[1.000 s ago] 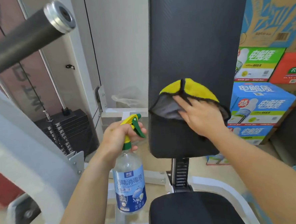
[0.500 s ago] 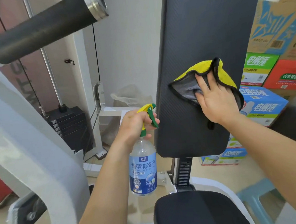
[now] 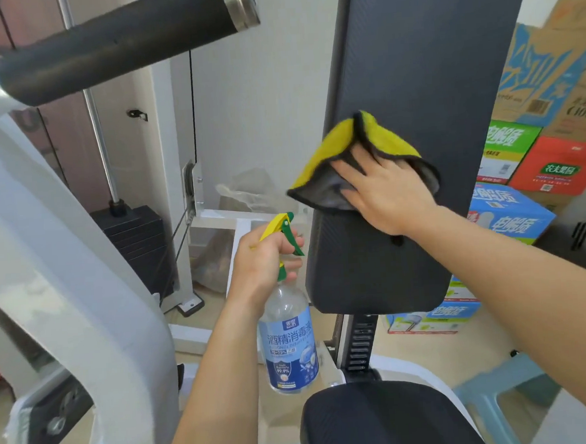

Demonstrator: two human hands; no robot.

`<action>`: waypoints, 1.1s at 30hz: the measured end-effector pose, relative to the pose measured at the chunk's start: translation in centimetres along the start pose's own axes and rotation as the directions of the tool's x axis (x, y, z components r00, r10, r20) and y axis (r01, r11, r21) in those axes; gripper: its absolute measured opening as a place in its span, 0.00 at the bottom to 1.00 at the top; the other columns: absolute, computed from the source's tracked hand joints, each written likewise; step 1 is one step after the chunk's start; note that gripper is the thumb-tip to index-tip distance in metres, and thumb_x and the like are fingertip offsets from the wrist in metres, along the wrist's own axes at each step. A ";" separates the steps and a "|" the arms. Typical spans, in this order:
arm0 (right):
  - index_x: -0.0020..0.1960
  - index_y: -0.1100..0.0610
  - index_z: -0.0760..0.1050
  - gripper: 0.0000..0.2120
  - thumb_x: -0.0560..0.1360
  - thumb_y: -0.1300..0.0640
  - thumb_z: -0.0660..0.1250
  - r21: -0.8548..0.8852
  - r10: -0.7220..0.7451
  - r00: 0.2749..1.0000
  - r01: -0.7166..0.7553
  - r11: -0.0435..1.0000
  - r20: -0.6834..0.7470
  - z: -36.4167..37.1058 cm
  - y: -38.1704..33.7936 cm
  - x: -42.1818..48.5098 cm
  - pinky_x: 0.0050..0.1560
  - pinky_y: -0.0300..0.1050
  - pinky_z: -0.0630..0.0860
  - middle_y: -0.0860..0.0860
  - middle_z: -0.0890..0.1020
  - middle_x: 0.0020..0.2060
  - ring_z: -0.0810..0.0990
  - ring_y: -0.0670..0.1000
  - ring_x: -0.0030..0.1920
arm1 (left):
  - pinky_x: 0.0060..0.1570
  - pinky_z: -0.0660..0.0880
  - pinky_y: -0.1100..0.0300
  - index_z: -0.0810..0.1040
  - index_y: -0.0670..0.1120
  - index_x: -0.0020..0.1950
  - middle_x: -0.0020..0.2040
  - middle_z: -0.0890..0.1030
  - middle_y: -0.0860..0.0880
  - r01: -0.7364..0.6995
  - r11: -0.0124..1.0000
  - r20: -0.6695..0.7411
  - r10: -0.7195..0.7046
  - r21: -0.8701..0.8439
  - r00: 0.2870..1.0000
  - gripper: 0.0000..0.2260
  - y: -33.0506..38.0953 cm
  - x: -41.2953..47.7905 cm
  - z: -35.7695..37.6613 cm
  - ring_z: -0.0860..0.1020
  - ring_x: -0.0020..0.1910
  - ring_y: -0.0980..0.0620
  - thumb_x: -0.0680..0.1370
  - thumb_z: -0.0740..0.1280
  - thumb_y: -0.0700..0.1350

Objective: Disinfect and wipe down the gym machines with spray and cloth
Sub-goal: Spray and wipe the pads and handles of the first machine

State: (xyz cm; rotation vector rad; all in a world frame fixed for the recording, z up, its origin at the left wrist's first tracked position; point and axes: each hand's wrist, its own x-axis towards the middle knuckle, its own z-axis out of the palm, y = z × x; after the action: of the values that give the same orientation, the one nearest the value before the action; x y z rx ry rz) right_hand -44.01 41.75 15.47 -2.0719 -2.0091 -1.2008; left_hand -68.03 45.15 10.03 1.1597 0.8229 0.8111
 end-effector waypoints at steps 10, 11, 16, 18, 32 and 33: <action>0.40 0.60 0.77 0.11 0.76 0.57 0.60 0.171 -0.242 0.954 0.212 0.962 0.179 3.8 -9.4 -2.2 0.51 0.57 0.73 0.57 0.78 0.42 0.78 0.62 0.49 | 0.38 0.76 0.56 0.83 0.47 0.48 0.49 0.87 0.44 -0.035 0.998 -0.104 0.030 -0.045 0.994 0.15 -1.0 0.1 -1.9 0.87 0.41 0.39 0.75 0.60 0.33; 0.42 0.60 0.79 0.08 0.75 0.58 0.63 0.210 -0.259 0.944 0.216 0.954 0.204 4.3 -10.0 -3.0 0.52 0.56 0.73 0.56 0.80 0.44 0.79 0.61 0.51 | 0.38 0.76 0.56 0.83 0.48 0.48 0.49 0.88 0.44 -0.033 0.999 -0.105 0.028 -0.044 0.994 0.15 -1.0 0.0 -1.9 0.87 0.41 0.39 0.75 0.60 0.33; 0.36 0.57 0.81 0.11 0.73 0.52 0.66 0.132 -0.539 0.792 0.524 0.841 0.287 3.6 -9.7 -3.2 0.50 0.50 0.69 0.53 0.83 0.37 0.81 0.57 0.43 | 0.38 0.75 0.57 0.83 0.47 0.48 0.52 0.87 0.42 -0.026 0.998 -0.099 0.021 -0.055 0.995 0.15 -1.1 -0.5 -1.9 0.86 0.40 0.39 0.75 0.60 0.33; 0.34 0.54 0.80 0.18 0.77 0.48 0.58 0.019 -0.575 0.768 0.595 0.803 0.281 1.9 -7.5 -0.3 0.42 0.50 0.71 0.52 0.82 0.33 0.78 0.56 0.36 | 0.36 0.75 0.58 0.82 0.46 0.48 0.52 0.87 0.41 -0.023 0.999 -0.079 0.019 -0.048 0.997 0.14 -0.9 -0.5 -1.7 0.85 0.37 0.42 0.75 0.60 0.32; 0.42 0.58 0.82 0.15 0.78 0.51 0.61 0.013 -0.349 0.937 0.349 0.937 0.026 5.1 -9.8 -3.5 0.73 0.57 0.63 0.53 0.81 0.40 0.77 0.58 0.50 | 0.33 0.75 0.60 0.82 0.45 0.51 0.50 0.87 0.42 0.007 1.000 -0.058 -0.007 0.006 0.998 0.13 -2.7 -1.5 -2.5 0.86 0.46 0.40 0.76 0.61 0.34; 0.42 0.57 0.81 0.14 0.78 0.52 0.61 0.023 -0.387 0.922 0.386 0.922 0.023 5.8 -10.3 -4.6 0.73 0.57 0.64 0.53 0.81 0.40 0.77 0.58 0.49 | 0.34 0.75 0.60 0.82 0.45 0.50 0.49 0.87 0.43 0.008 1.000 -0.054 -0.007 0.018 0.999 0.13 -2.9 -1.7 -2.6 0.86 0.47 0.41 0.76 0.61 0.34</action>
State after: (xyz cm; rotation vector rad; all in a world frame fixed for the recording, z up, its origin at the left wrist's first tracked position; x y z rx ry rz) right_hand -49.45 42.55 4.03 -1.7387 -2.5154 -1.1955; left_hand -70.77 44.17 6.94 1.1545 0.8803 0.8325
